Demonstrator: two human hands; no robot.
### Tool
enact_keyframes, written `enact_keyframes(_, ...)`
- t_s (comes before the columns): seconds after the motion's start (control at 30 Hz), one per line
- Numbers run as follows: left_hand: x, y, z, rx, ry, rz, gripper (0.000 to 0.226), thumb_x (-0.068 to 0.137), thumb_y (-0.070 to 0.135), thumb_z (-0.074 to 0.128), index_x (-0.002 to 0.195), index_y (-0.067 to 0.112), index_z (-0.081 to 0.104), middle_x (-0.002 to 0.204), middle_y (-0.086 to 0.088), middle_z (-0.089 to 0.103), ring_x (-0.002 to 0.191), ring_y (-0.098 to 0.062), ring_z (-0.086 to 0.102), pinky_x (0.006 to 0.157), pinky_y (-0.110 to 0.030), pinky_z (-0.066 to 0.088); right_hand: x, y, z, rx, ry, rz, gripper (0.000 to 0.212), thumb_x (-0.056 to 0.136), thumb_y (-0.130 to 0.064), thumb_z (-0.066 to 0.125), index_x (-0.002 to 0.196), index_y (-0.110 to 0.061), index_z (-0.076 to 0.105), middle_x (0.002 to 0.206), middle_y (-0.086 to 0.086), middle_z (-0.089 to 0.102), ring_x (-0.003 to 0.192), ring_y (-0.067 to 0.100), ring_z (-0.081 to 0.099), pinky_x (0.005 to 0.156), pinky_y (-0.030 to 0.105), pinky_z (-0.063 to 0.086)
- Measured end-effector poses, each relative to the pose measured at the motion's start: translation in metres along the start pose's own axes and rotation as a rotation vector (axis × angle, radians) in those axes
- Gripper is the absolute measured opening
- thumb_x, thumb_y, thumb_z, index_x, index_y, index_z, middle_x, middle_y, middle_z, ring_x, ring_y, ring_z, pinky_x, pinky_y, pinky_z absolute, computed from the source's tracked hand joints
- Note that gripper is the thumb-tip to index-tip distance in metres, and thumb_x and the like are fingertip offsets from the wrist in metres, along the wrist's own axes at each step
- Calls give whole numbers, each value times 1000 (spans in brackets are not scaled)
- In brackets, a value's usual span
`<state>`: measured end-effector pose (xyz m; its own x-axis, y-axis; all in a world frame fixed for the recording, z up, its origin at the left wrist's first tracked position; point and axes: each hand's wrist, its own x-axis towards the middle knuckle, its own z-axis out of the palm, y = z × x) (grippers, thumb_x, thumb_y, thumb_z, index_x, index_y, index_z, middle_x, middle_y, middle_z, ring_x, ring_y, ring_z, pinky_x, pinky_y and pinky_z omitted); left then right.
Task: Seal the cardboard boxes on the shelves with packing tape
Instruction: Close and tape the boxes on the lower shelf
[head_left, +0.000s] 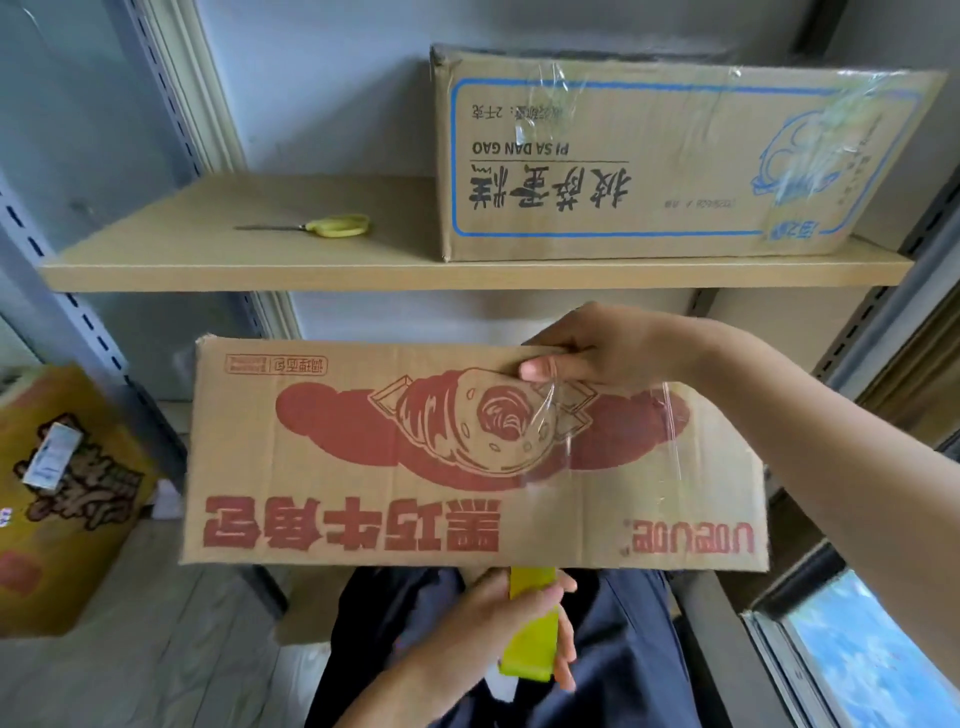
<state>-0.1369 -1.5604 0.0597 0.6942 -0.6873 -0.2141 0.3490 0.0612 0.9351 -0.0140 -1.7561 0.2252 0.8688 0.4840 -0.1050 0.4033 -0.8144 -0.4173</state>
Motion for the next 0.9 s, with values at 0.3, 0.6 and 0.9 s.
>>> enact_keyframes(0.3,-3,57,25,-159,201,-74,38,91,38,61,89,2,69,61,-16,62,45,-24,60,51,-28,51,19,-11,-3,-266,275,192,41,97,-57,41,106,-22,61,101,2,68,93,29,64,81,41,54)
enact_keyframes(0.6,8,53,30,-197,177,-37,39,92,37,56,93,-1,66,60,-16,61,43,-24,58,49,-26,47,-29,-16,46,-487,351,30,85,92,-70,23,158,-17,12,164,6,5,152,18,1,124,33,-1)
enact_keyframes(0.9,11,41,33,-224,154,132,34,84,31,55,98,1,62,65,-12,57,47,-20,48,62,-34,52,-24,-5,57,-396,602,-112,67,95,-64,41,145,-19,49,152,-3,43,141,14,38,111,33,40)
